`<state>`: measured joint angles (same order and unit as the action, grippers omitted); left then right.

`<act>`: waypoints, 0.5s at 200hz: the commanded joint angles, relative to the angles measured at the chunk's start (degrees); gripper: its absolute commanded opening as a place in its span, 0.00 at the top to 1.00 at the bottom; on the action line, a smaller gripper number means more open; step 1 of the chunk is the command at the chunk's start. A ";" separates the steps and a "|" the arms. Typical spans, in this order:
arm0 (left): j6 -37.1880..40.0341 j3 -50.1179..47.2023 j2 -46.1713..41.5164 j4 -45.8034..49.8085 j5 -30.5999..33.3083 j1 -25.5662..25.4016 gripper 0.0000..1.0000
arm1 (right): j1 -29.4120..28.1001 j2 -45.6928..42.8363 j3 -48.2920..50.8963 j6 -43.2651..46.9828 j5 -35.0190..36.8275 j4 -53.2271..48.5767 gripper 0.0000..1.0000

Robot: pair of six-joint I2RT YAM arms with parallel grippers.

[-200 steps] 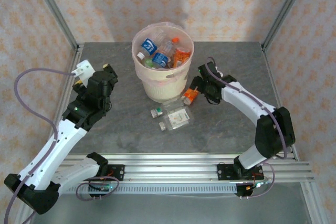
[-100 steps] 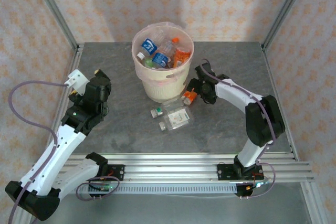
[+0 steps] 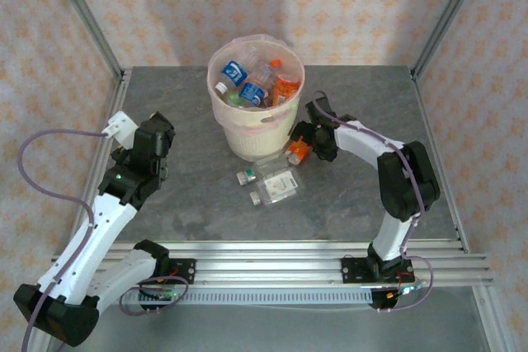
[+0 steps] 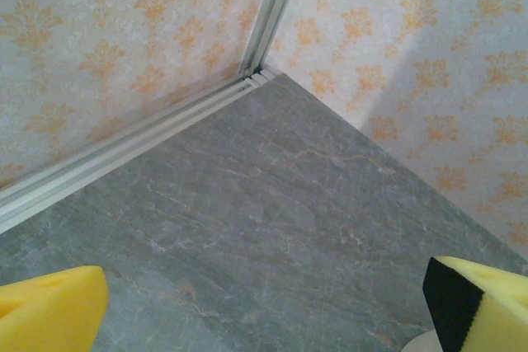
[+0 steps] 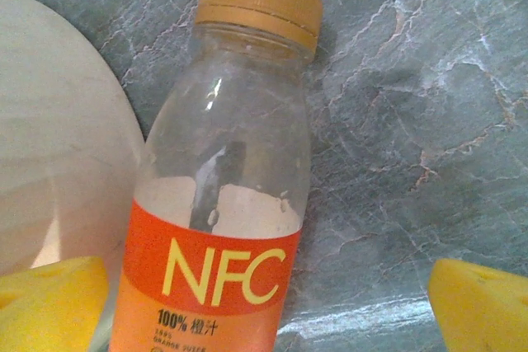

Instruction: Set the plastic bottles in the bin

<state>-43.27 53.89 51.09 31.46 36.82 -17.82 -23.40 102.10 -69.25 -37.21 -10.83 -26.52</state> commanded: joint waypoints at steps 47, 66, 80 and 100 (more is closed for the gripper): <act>-1.64 -0.25 1.38 0.20 -1.27 0.99 0.00 | 3.21 0.75 3.16 0.65 -0.21 1.74 0.02; -1.65 -0.14 1.73 0.18 -1.65 1.04 0.00 | 3.83 0.10 4.33 0.95 0.55 1.33 0.04; -1.64 -0.05 1.90 0.18 -1.79 1.04 0.00 | 4.03 -0.53 4.82 1.42 1.87 0.33 0.05; -1.56 -0.05 1.91 0.18 -1.61 1.11 0.00 | 4.06 -1.33 5.31 1.97 3.23 -1.25 0.06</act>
<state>-43.70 53.89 52.90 31.46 34.68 -17.19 -19.46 102.50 -64.82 -36.73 -10.74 -25.10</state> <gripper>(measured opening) 0.999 0.947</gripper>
